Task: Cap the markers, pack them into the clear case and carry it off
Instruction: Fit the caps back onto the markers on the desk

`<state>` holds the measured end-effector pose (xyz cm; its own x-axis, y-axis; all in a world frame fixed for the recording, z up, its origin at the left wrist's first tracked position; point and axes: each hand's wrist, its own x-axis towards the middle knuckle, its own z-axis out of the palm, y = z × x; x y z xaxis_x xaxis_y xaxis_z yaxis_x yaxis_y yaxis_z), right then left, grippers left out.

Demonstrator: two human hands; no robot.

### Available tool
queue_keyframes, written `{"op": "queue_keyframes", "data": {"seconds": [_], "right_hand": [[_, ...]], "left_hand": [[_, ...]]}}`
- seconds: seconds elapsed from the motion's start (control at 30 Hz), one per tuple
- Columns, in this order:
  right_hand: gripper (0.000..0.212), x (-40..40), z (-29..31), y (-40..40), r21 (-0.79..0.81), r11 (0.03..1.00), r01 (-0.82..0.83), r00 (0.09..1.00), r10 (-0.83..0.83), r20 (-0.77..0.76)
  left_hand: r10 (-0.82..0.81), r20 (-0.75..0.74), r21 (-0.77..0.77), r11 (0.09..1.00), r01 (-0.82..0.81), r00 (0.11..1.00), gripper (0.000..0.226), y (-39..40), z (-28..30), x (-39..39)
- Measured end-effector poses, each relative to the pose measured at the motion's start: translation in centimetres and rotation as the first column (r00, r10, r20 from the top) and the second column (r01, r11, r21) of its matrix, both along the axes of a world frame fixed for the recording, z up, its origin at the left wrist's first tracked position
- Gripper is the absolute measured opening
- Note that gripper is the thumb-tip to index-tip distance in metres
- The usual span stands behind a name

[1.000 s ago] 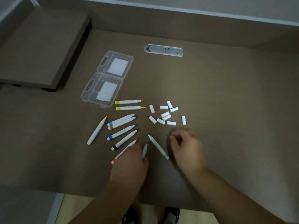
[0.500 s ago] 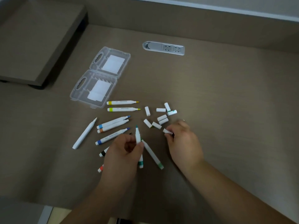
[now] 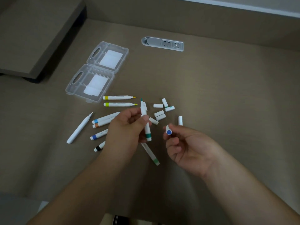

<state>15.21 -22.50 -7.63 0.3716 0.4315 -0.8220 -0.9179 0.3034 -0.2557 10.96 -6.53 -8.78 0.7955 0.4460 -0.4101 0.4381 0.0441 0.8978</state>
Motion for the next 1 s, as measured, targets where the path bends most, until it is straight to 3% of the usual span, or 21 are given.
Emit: {"op": "queue_keyframes", "data": {"seconds": [0.13,0.2,0.23,0.3,0.37,0.43,0.5,0.63,0.73,0.8,0.9,1.0], "right_hand": [[0.007,-0.3,-0.4,0.1,-0.103,0.995,0.009,1.000,-0.007,0.012],[0.007,-0.4,-1.1,0.1,-0.332,0.942,-0.055,0.969,0.131,0.211],[0.007,-0.5,-1.5,0.2,-0.513,0.853,-0.092,0.897,0.295,0.330],[0.012,-0.6,-2.4,0.2,-0.833,0.551,-0.052,0.607,0.680,0.412],[0.013,-0.6,-3.0,0.3,-0.957,0.285,0.054,0.314,0.905,0.287],[0.015,-0.7,-3.6,0.6,-0.985,0.164,0.062,0.201,0.964,0.173],[0.018,-0.7,-4.2,0.6,-0.985,0.161,0.063,0.198,0.965,0.170],[0.017,0.7,-4.8,-0.9,-0.896,0.308,0.319,0.406,0.811,0.423],[0.025,2.9,-5.0,-1.6,-0.904,0.262,0.337,0.480,0.779,0.404],[0.026,3.9,-5.3,-1.3,-0.933,0.232,0.275,0.464,0.818,0.340],[0.008,4.4,-5.8,-0.9,-0.946,0.210,0.247,0.377,0.878,0.294],[0.004,3.8,-5.5,-1.4,-0.911,0.342,0.229,0.295,0.868,0.400]], "left_hand": [[0.002,0.011,-0.030,1.000,-0.002,1.000,0.018,-0.3,-0.1,0.6],[0.009,0.011,-0.033,0.999,-0.009,1.000,0.014,-0.3,-0.2,0.5],[0.013,0.006,-0.027,1.000,-0.013,1.000,0.011,-0.3,-0.3,0.5],[0.019,-0.017,-0.008,1.000,-0.019,1.000,0.007,-0.3,-0.5,0.3],[0.016,-0.034,0.009,1.000,-0.016,0.999,0.006,-0.4,-0.8,0.2],[0.016,-0.034,0.003,1.000,-0.016,0.999,0.007,-0.4,-1.0,-0.1],[0.007,-0.035,0.003,1.000,-0.007,0.999,0.008,-0.3,-1.1,-0.2],[-0.006,-0.035,-0.001,1.000,0.006,0.999,0.008,-0.2,-1.3,-0.4],[-0.001,-0.027,-0.019,1.000,0.001,1.000,0.009,-0.1,-1.3,-0.4],[-0.004,-0.035,-0.020,1.000,0.003,0.999,0.010,-0.1,-1.3,-0.4],[-0.022,-0.038,-0.010,1.000,0.021,0.999,0.010,-0.1,-1.5,-0.4],[-0.023,-0.034,-0.020,1.000,0.022,0.999,0.010,-0.2,-1.4,-0.3]]}}
